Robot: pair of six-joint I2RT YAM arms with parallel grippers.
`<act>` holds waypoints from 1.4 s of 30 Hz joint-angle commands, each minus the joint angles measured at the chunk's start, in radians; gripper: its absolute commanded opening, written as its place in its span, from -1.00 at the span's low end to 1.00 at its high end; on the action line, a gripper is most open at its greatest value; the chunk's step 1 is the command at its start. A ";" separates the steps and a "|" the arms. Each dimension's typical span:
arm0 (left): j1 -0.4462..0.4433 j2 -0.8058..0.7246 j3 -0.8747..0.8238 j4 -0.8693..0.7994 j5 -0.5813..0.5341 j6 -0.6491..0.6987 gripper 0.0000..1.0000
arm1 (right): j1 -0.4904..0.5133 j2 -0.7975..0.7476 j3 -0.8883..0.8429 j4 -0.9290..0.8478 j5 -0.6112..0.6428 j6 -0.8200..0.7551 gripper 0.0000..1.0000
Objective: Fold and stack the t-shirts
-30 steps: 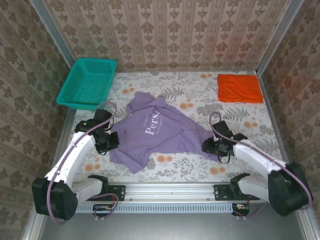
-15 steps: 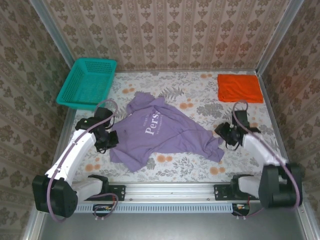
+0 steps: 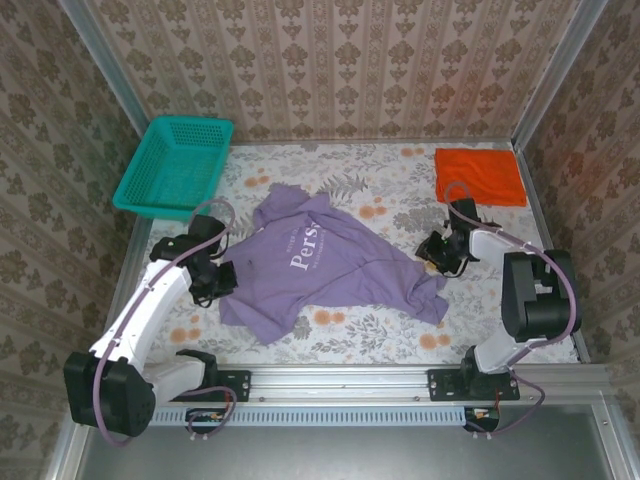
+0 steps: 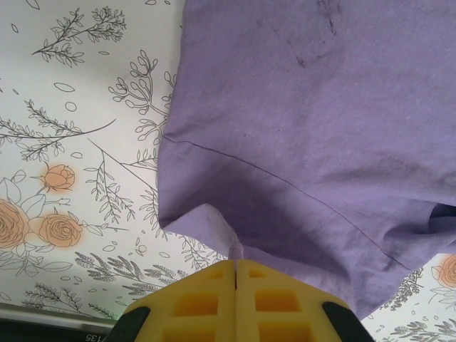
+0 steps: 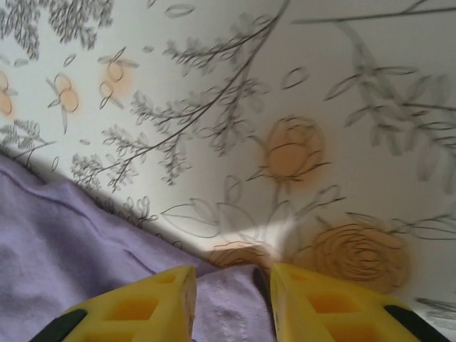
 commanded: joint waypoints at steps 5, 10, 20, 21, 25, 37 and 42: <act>-0.004 -0.008 0.005 -0.016 0.017 0.009 -1.00 | 0.031 0.037 0.035 -0.089 0.021 -0.044 -0.75; -0.006 -0.006 0.014 -0.017 0.017 0.008 -1.00 | 0.035 -0.018 0.051 -0.120 0.062 -0.058 -1.00; -0.006 -0.018 0.074 0.004 -0.001 -0.018 -1.00 | 0.033 -0.346 0.091 -0.079 0.050 -0.040 -1.00; -0.007 -0.020 0.078 0.008 -0.004 -0.024 -1.00 | 0.032 -0.374 0.092 -0.073 0.038 -0.036 -1.00; -0.009 -0.035 0.085 0.022 -0.020 -0.042 -1.00 | 0.032 -0.475 0.093 -0.032 -0.043 -0.034 -1.00; -0.018 -0.080 0.131 0.124 -0.051 -0.055 -1.00 | -0.020 -0.646 0.052 -0.040 -0.069 0.000 -1.00; -0.006 -0.092 0.081 0.163 -0.035 -0.090 -1.00 | -0.030 -0.688 0.008 -0.076 -0.010 0.037 -1.00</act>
